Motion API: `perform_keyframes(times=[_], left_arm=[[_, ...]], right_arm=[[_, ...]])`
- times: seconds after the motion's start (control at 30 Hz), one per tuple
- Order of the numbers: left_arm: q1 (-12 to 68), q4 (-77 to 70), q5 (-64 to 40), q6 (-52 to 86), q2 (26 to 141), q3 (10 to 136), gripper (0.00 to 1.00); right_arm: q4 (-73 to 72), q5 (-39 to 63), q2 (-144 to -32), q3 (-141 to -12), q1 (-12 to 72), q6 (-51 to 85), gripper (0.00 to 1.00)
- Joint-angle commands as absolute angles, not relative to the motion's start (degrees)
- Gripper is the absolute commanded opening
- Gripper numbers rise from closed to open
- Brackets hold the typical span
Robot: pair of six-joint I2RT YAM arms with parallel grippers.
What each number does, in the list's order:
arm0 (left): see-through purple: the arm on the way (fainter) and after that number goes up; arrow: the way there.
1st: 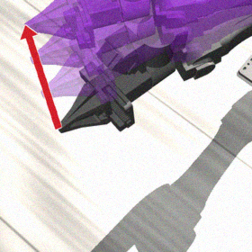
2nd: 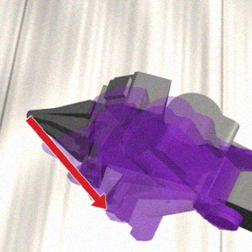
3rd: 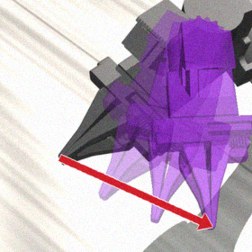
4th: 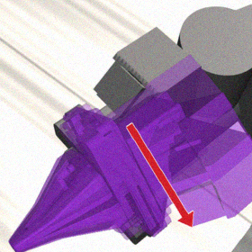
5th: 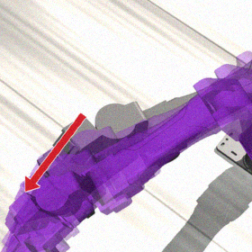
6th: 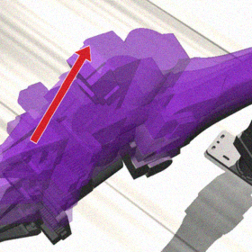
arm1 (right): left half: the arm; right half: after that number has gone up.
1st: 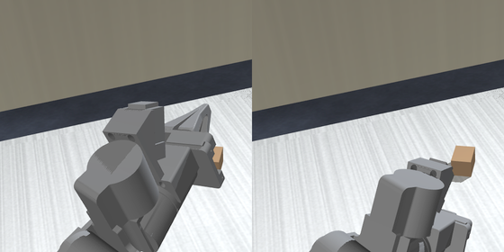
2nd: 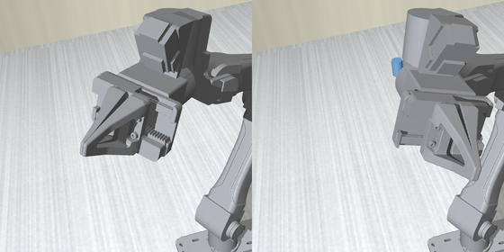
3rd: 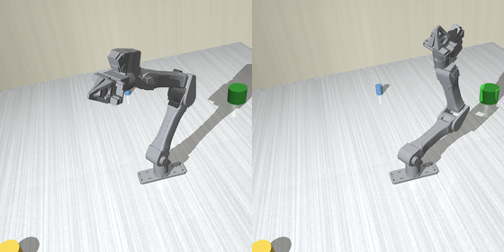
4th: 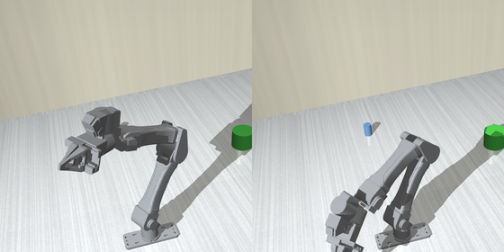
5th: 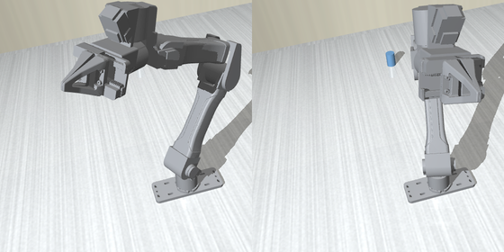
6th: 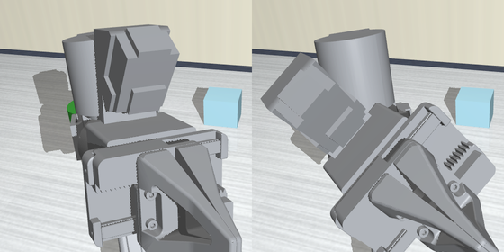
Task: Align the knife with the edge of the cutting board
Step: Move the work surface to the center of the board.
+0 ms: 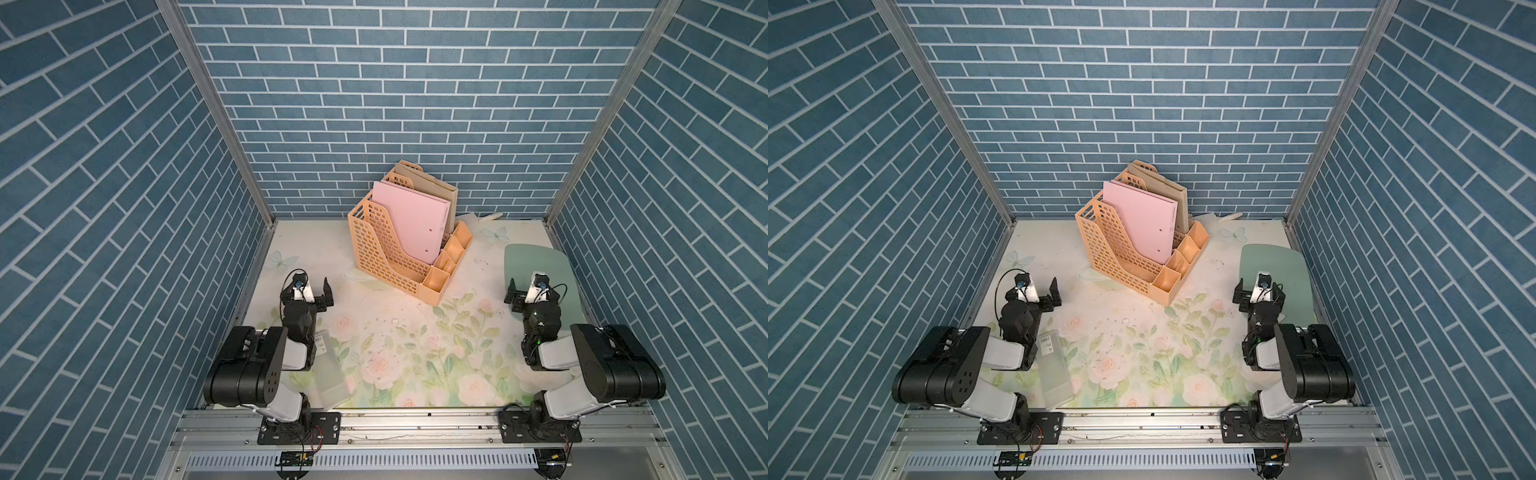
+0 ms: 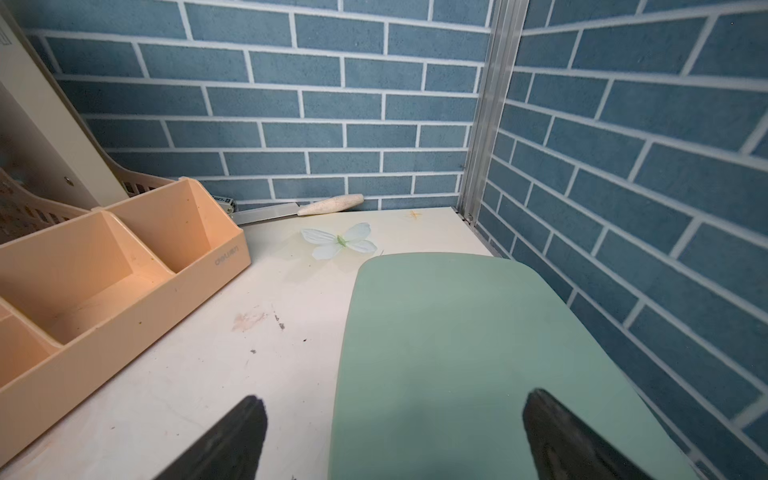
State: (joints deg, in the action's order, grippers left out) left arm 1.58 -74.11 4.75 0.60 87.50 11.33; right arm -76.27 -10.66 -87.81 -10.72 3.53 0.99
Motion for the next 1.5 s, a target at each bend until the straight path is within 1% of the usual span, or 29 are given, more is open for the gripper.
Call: perform_keyframes(times=[0.0,1.37,1.43,1.47], left_arm=[[1.7,-75.7,4.1,0.3,87.5,11.6,1.00],[1.6,-75.7,4.1,0.3,87.5,11.5,1.00],[1.4,-75.8,3.6,0.3,87.4,11.4,1.00],[1.0,-73.8,2.6,0.4,87.0,12.2,1.00]], right_arm=[[-76.5,-10.3,-87.8,-11.0,3.7,-0.2,1.00],[-76.7,-9.8,-87.3,-10.8,3.3,0.0,1.00],[-71.5,-10.0,-83.0,-11.7,4.1,-1.0,1.00],[-65.6,-11.3,-79.8,-13.5,4.7,-1.3,1.00]])
